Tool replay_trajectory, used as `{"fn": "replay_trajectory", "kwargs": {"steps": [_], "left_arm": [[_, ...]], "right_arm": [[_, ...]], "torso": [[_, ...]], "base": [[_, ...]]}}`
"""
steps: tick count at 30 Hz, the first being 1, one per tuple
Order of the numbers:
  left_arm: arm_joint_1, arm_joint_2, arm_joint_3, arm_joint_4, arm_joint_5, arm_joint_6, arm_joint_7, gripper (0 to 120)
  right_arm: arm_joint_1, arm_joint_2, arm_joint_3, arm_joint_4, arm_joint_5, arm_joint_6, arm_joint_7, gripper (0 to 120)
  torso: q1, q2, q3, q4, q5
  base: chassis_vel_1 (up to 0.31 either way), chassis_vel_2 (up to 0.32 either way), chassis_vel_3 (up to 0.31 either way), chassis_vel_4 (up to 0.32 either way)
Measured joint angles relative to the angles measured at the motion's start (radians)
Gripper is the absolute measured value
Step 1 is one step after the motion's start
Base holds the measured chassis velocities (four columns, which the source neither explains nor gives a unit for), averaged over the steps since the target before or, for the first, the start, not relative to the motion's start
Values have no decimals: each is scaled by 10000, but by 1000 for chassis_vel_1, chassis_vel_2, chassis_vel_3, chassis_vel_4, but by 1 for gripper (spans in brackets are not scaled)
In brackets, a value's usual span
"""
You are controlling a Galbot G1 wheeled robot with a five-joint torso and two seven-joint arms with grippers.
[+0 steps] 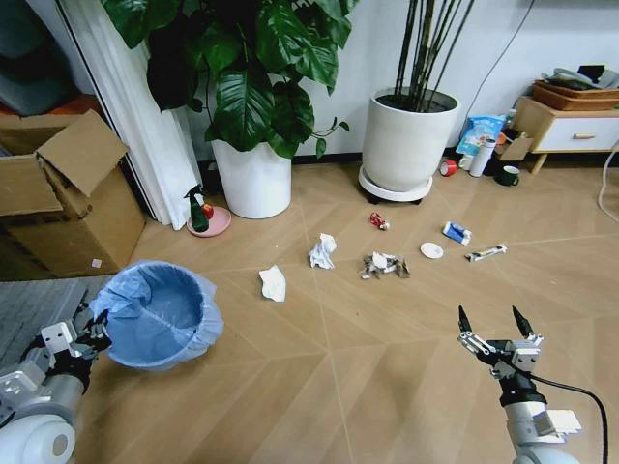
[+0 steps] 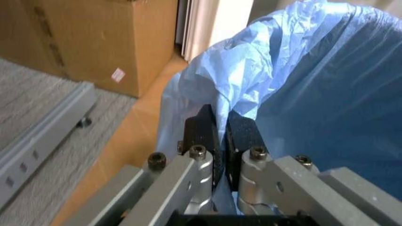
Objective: Pick up the trash bin and place the garbage on the floor into it.
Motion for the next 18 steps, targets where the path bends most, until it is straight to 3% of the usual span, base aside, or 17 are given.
{"fn": "replay_trajectory", "kwargs": {"steps": [18], "left_arm": [[-37,25,11,66,-1,-3,-10,0]], "right_arm": [[77,-6,9,-44,-2,28,-58,100]], "torso": [[0,0,0,2,3]], "base": [[-134,314,128,-318]]}}
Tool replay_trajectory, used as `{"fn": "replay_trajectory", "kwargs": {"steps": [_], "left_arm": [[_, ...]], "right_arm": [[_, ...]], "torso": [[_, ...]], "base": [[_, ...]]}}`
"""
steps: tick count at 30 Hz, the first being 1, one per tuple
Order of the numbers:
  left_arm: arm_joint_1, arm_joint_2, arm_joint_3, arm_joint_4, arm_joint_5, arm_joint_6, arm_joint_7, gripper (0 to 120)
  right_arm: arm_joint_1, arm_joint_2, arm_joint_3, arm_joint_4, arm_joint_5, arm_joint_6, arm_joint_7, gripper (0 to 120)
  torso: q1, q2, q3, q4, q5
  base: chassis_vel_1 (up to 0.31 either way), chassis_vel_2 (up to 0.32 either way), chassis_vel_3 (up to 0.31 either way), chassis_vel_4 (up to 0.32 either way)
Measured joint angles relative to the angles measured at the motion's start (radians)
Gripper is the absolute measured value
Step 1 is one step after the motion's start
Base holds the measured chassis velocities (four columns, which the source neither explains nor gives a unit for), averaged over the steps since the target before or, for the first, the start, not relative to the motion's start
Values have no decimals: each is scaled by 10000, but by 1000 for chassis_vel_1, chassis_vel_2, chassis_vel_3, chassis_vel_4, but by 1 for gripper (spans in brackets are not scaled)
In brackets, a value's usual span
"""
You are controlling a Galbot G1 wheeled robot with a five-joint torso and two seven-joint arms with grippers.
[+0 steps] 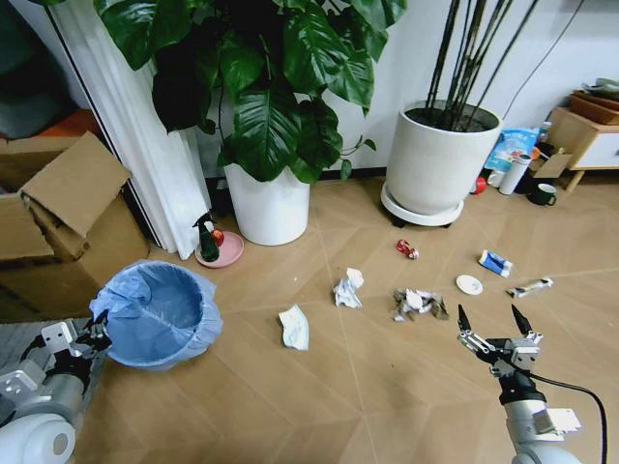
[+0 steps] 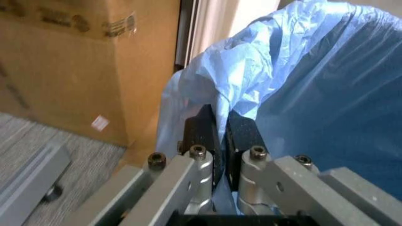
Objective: Pick up the trash bin and place the garbage on the floor into it.
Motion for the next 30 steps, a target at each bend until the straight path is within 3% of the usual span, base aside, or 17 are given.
{"fn": "replay_trajectory", "kwargs": {"steps": [13,22,26,30], "left_arm": [[-65,-13,46,55,9,10,-26,0],[-29,-34,48,46,4,26,-41,0],[147,23,30,-57,-10,8,-31,0],[399,-6,-81,-137,-5,8,-54,0]], "right_arm": [[140,-10,-33,-215,-86,135,-94,100],[331,-24,-561,-524,-112,328,68,100],[682,-275,-1617,-836,517,57,17,100],[1470,-595,-3527,-982,1400,-1574,1063,100]], "torso": [[1,0,0,-2,0],[3,0,1,-3,2],[-1,0,-2,-3,1],[0,0,0,0,-1]], "base": [[-130,301,127,-301],[-31,23,32,-22],[45,-53,-42,68],[0,0,0,0]]}}
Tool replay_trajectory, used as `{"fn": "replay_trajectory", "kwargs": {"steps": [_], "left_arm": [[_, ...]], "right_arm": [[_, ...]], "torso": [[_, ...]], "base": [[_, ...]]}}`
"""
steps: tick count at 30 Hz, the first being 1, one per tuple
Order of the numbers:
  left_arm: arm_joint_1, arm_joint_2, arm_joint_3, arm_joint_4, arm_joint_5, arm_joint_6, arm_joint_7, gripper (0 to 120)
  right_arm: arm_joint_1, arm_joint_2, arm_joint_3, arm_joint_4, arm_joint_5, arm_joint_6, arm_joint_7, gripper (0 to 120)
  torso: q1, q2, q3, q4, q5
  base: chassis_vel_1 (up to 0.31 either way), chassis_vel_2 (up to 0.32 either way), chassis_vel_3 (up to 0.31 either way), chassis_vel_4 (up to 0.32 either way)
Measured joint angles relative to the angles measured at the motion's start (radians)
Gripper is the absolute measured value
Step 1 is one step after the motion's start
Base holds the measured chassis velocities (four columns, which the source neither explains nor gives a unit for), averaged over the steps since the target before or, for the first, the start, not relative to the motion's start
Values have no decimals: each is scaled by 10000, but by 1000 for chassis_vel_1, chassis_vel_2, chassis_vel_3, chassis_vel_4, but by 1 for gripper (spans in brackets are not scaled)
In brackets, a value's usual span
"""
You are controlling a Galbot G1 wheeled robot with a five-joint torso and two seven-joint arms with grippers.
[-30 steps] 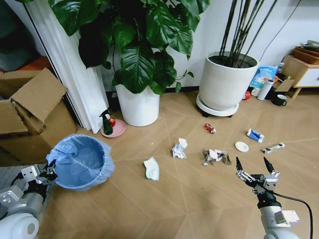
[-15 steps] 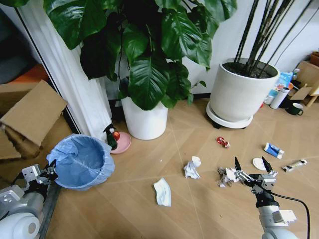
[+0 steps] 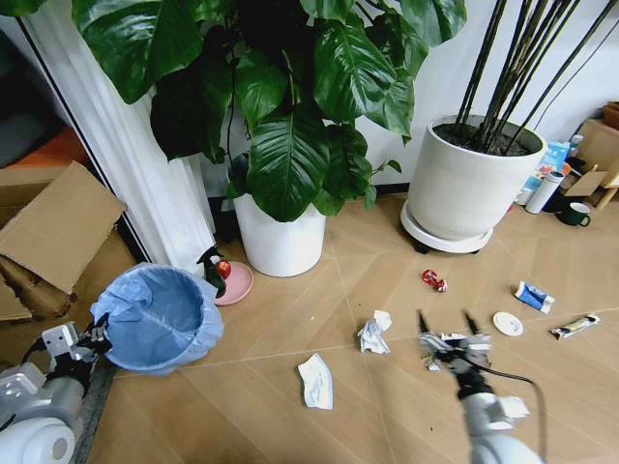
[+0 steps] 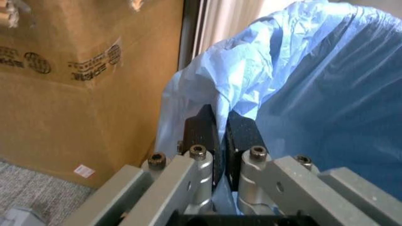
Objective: Pick up the trash bin and place the garbage on the floor into it.
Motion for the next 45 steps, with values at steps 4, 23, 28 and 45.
{"fn": "replay_trajectory", "kwargs": {"steps": [4,23,28,45], "left_arm": [[54,60,-19,-19,39,52,-72,0],[176,418,108,119,246,206,-186,0],[152,416,124,208,261,211,-157,0],[-253,394,291,726,482,106,70,0]], "right_arm": [[619,-325,-1495,-4,653,-1259,975,100],[4083,-3780,-6728,-154,3351,-4014,2670,100],[4923,-4165,-7563,-317,3531,-3908,2390,100],[7889,-6029,-10550,-377,6593,-4325,268,100]], "torso": [[0,0,1,0,2],[1,0,2,-1,2],[1,0,1,-1,2],[2,-1,1,-7,-1]], "base": [[0,0,0,0],[0,0,0,0],[0,0,0,0],[0,0,0,0]]}}
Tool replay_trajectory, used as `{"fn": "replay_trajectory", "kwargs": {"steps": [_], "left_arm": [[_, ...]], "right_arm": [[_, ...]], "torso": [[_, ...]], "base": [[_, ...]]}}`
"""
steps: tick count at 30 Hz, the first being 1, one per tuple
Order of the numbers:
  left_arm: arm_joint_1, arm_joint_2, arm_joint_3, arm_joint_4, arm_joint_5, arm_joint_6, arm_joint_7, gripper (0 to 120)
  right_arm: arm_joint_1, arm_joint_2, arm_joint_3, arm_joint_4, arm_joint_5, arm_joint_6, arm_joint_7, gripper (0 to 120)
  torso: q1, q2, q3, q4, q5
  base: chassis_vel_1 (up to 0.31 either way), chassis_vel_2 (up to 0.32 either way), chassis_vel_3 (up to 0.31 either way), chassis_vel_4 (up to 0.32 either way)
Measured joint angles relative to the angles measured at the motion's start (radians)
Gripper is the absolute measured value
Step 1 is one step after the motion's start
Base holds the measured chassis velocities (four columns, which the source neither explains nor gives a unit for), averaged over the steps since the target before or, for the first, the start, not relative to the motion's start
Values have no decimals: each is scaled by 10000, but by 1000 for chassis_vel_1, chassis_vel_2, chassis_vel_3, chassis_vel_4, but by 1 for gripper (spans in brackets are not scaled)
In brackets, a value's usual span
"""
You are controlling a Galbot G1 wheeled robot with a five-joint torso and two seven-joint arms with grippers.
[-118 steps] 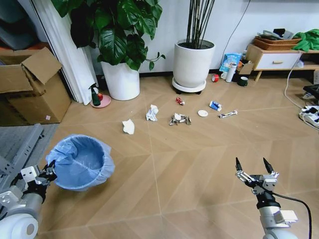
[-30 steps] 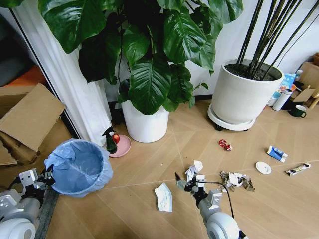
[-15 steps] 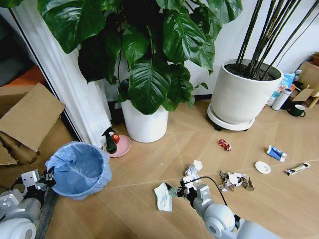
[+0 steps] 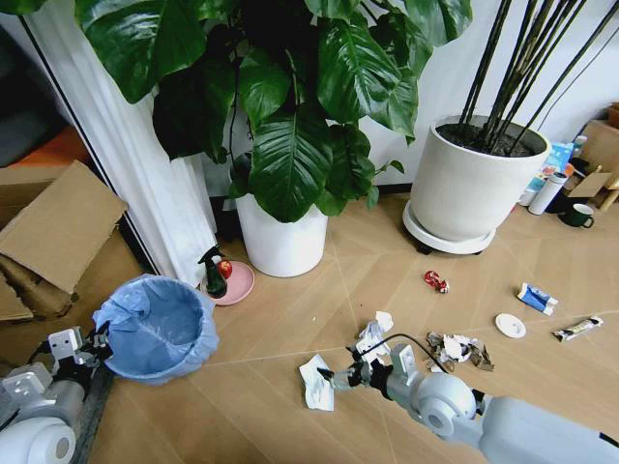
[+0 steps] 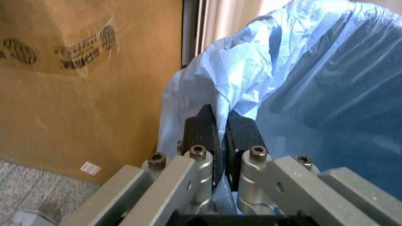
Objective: Pick up the trash bin and place the garbage on the floor into it.
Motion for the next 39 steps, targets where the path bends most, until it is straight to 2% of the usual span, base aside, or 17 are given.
{"fn": "replay_trajectory", "kwargs": {"steps": [2,4,8,17,32,39], "left_arm": [[39,-50,-98,32,-15,-25,42,0],[45,-53,-108,33,-16,-29,44,0],[155,-76,-249,41,-69,-67,81,0],[100,-9,-301,-34,-169,-15,9,0],[54,60,-321,54,-208,-14,17,0],[25,142,-341,132,-261,-22,29,0]], "right_arm": [[434,295,-515,-177,266,-169,57,100],[462,322,-554,-189,288,-192,71,100],[812,1066,-1319,-726,581,-763,715,100],[1033,2283,-1726,-2122,902,-1581,1822,100],[1453,3230,-2015,-3466,701,-1698,2078,100],[1770,3954,-2278,-4198,462,-1730,2056,100]], "torso": [[0,0,0,8,6],[0,0,-1,9,8],[0,0,0,8,3],[0,0,0,7,3],[0,0,0,6,2],[0,0,0,6,2]], "base": [[0,0,0,0],[0,0,0,0],[0,0,0,0],[0,0,0,0],[0,0,0,0],[0,0,0,0]]}}
